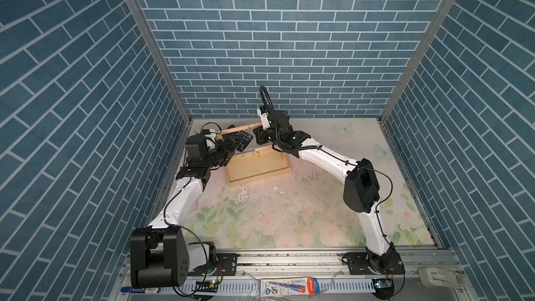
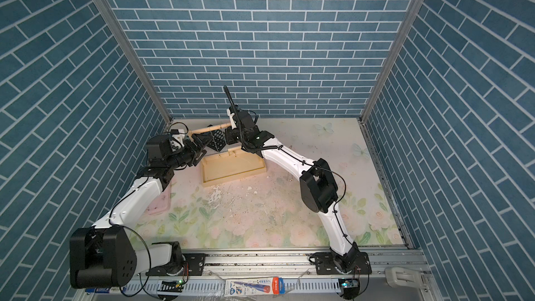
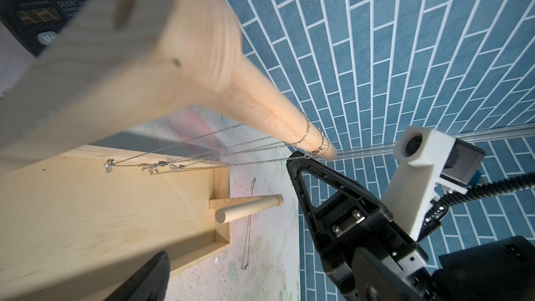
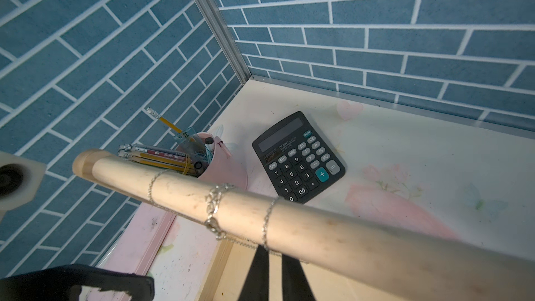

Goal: Take the necklace off the jewelry display stand
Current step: Take off the necklace from the stand.

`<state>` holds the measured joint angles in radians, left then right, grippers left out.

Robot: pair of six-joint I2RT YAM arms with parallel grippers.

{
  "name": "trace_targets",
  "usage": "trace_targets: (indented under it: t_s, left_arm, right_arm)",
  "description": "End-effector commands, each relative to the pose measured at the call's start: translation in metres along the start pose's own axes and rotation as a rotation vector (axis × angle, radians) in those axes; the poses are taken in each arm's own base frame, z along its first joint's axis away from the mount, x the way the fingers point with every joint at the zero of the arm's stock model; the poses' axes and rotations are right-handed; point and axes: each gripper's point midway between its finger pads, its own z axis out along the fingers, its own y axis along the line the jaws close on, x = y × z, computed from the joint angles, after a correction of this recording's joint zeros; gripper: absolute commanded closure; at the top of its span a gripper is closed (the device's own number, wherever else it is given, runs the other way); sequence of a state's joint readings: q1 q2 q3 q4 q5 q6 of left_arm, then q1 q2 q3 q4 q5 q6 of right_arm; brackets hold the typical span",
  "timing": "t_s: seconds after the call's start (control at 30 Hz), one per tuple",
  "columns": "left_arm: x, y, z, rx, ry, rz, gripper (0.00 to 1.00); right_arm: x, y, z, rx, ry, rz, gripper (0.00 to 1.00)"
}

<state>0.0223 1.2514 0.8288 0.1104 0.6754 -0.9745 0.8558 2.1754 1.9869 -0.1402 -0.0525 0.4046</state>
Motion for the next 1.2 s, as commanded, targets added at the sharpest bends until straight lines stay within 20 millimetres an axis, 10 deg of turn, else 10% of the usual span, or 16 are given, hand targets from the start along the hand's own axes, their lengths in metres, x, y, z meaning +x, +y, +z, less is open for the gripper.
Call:
trace_targets:
  t_s: [0.0, 1.17]
  left_arm:
    - [-0.002, 0.001, -0.001, 0.008, 0.0, 0.0, 0.01]
    - [-0.001, 0.003, 0.0, 0.0, 0.005, -0.002, 0.01]
  right_arm:
    - [-0.019, 0.002, -0.001, 0.018, -0.061, 0.022, 0.9]
    - [-0.029, 0.006, -0.017, 0.032, -0.073, -0.011, 1.0]
